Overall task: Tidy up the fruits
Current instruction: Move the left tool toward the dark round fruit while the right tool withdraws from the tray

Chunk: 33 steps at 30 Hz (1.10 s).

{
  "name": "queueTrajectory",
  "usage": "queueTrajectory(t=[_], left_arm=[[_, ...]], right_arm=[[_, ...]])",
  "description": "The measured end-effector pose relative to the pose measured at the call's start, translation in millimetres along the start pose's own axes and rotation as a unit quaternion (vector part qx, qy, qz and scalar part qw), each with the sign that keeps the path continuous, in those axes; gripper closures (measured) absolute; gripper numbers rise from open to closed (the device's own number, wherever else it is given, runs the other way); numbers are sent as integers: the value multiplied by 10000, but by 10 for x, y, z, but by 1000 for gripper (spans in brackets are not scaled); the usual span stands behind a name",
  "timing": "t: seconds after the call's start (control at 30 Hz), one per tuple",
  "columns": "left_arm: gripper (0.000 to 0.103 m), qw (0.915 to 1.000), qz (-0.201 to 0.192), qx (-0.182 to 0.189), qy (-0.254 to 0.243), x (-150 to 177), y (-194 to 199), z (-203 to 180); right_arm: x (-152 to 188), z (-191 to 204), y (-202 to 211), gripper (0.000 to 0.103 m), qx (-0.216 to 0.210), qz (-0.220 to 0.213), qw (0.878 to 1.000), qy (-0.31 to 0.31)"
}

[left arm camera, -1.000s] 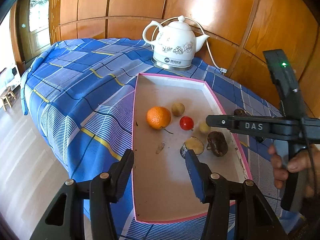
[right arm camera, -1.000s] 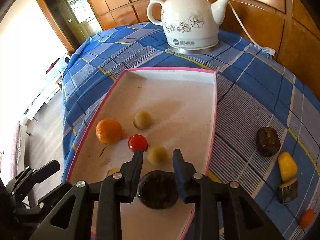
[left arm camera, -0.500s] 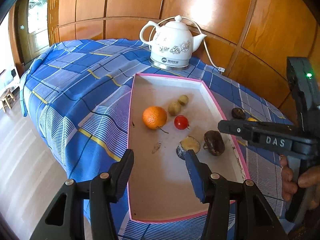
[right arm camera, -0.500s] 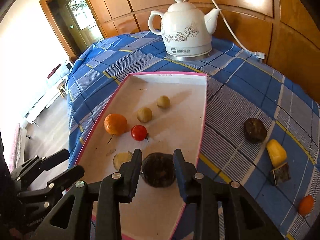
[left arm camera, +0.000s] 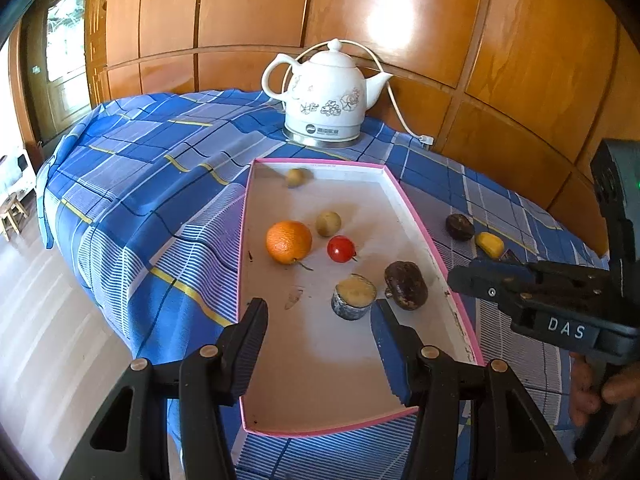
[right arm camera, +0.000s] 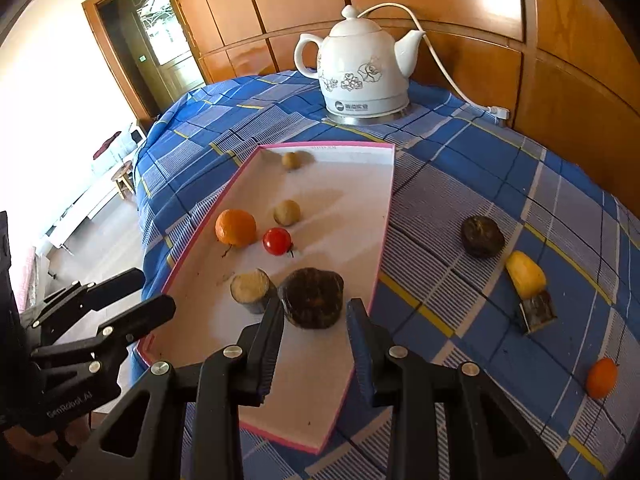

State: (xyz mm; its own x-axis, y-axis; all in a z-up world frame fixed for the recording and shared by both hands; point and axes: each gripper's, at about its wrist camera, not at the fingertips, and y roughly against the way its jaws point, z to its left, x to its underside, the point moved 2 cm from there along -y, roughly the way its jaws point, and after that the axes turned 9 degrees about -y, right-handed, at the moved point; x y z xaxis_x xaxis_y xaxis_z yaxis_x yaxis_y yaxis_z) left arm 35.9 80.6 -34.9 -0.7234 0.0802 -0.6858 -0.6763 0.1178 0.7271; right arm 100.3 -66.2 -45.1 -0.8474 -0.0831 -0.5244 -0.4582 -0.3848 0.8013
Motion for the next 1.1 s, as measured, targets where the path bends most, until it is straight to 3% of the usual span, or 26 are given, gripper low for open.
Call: queueTrajectory(t=[0.73,1.1], left_arm=[[49,9998,43,48,-210,1,2,-178],[49,9994,80,75,-330,5,-17,-269]], right_arm=[[146,-168,316,70,187,-162,9995,193],[199,-476,502,69,477,-234,9986,80]])
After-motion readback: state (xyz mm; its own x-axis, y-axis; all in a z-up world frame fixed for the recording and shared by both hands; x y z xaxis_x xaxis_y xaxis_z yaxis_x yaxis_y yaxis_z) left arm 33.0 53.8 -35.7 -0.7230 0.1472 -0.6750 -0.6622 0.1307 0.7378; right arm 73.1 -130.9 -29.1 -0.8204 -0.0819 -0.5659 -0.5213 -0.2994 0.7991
